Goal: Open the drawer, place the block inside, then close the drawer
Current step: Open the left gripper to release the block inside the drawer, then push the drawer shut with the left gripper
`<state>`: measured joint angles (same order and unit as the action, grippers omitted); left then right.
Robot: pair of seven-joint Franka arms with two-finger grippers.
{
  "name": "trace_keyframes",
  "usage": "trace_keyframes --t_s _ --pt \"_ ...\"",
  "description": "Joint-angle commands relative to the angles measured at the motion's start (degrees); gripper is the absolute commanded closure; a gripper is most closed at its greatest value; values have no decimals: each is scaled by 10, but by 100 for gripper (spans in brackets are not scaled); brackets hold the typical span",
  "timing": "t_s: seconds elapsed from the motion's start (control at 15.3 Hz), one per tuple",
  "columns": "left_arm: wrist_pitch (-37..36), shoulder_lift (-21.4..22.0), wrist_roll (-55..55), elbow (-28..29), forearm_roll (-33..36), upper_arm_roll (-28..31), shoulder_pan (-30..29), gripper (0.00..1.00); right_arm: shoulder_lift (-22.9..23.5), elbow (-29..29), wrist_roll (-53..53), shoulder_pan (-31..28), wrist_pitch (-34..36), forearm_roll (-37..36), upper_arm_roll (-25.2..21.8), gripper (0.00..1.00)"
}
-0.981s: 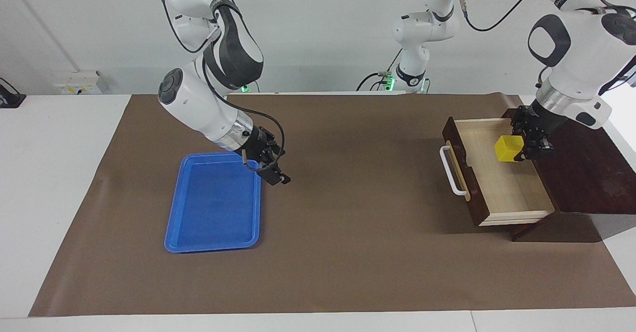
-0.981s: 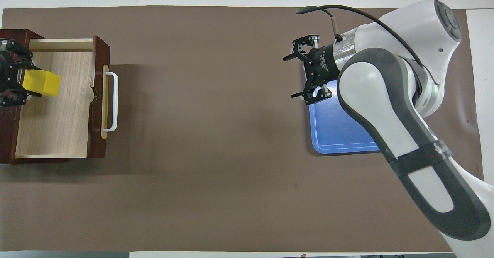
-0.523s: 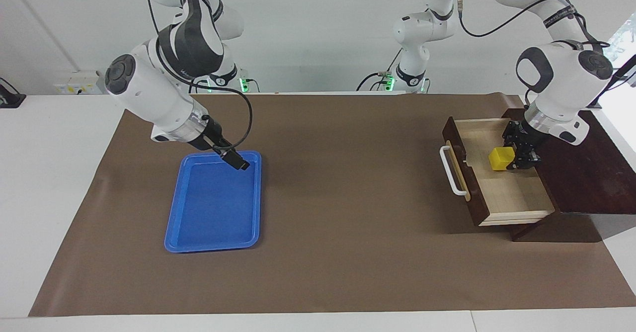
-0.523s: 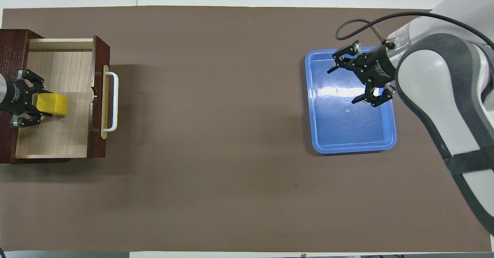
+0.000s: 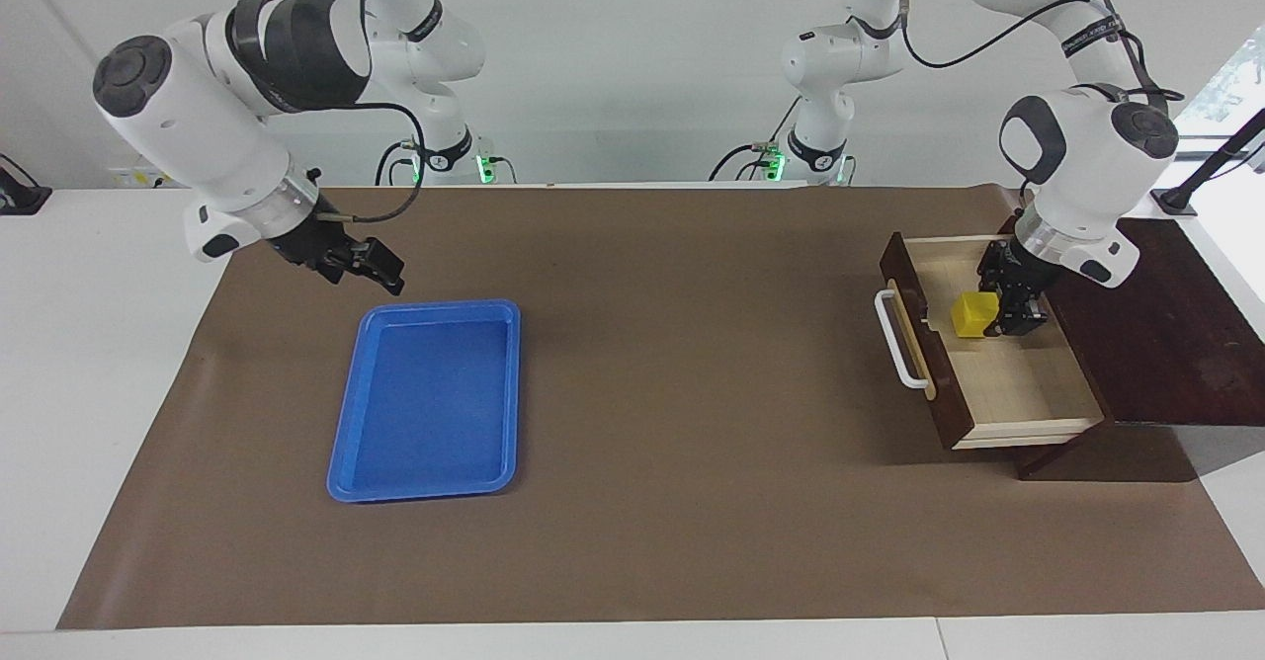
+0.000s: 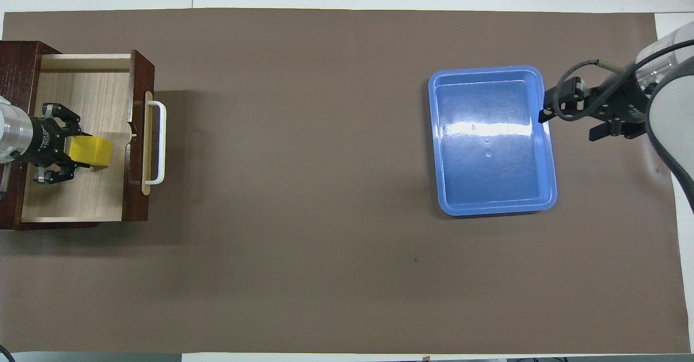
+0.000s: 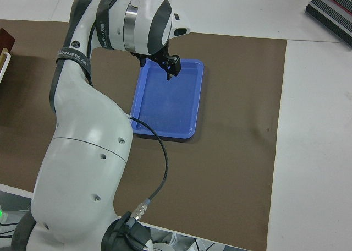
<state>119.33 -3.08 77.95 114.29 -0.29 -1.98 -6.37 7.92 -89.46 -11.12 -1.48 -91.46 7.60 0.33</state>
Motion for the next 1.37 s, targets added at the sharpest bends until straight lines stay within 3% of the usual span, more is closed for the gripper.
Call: trace_keyframes --t_s 0.0,0.26,0.52,0.78,1.31 --pt "-22 11 11 -26 -7 4 9 0 -48 -25 109 -24 5 -37 9 0" --pt "-90 -31 125 -143 -2 5 109 0 -103 -50 192 -39 6 -71 9 0" --pt "-66 -46 172 -107 45 4 166 0 -119 -51 221 -48 28 -95 10 0" --pt "-17 -39 162 -56 64 6 146 0 -106 -54 221 -51 5 -95 12 0" --pt "-22 -47 71 -85 77 7 65 0 -99 -55 189 -51 8 -94 16 0"
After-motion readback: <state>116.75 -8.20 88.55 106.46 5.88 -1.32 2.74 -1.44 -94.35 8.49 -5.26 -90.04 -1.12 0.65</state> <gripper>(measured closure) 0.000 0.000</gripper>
